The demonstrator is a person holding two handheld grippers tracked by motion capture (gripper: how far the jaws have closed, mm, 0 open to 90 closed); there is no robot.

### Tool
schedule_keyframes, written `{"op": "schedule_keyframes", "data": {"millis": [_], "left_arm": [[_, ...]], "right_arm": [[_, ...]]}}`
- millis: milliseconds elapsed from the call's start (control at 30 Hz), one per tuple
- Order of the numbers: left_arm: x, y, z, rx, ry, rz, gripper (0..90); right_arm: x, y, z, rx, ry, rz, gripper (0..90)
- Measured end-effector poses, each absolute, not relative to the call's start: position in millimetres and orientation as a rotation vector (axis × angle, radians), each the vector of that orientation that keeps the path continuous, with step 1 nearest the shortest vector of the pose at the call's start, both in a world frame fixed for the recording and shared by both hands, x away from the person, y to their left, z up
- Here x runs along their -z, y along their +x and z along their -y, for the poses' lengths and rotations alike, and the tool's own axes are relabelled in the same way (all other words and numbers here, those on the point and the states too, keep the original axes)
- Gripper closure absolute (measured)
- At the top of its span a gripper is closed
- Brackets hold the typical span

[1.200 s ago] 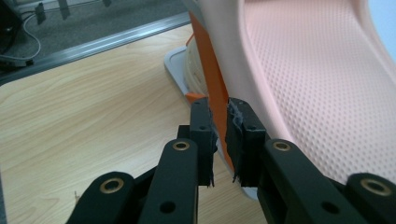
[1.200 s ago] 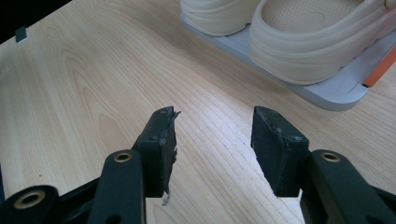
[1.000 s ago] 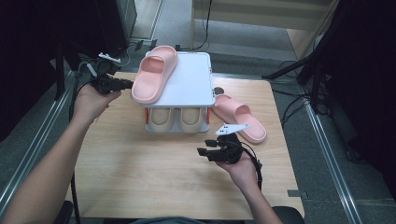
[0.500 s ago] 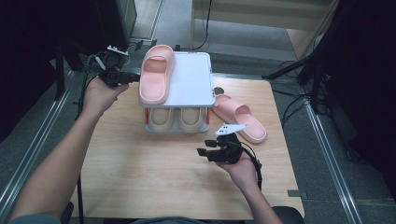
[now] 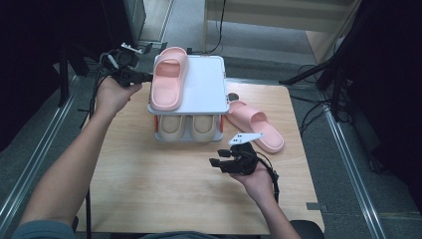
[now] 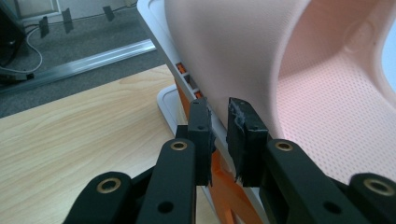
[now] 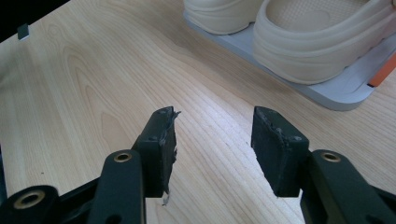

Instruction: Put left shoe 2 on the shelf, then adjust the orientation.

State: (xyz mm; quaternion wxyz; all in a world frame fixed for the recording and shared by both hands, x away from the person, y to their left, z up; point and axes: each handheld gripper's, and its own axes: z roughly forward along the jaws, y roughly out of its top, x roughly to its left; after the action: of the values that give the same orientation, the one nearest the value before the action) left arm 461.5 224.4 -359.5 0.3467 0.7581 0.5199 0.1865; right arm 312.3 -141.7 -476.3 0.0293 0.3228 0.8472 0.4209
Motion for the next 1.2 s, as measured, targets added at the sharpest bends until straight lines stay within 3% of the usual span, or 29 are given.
{"op": "schedule_keyframes", "data": {"millis": [667, 1000, 1200], "left_arm": [[356.9, 442.6, -246.4, -0.416, 1.953, -1.330, 70.8], [357.7, 422.0, -257.4, -0.373, 1.963, -1.297, 61.7], [361.7, 407.5, -264.4, -0.358, 1.947, -1.279, 57.5]], "right_arm": [[466.8, 325.4, 169.8, -1.327, 1.087, -2.503, 52.2], [467.1, 348.3, 193.0, -1.309, 1.182, -2.446, 57.7], [467.3, 355.7, 199.4, -1.292, 1.194, -2.438, 66.6]]}}
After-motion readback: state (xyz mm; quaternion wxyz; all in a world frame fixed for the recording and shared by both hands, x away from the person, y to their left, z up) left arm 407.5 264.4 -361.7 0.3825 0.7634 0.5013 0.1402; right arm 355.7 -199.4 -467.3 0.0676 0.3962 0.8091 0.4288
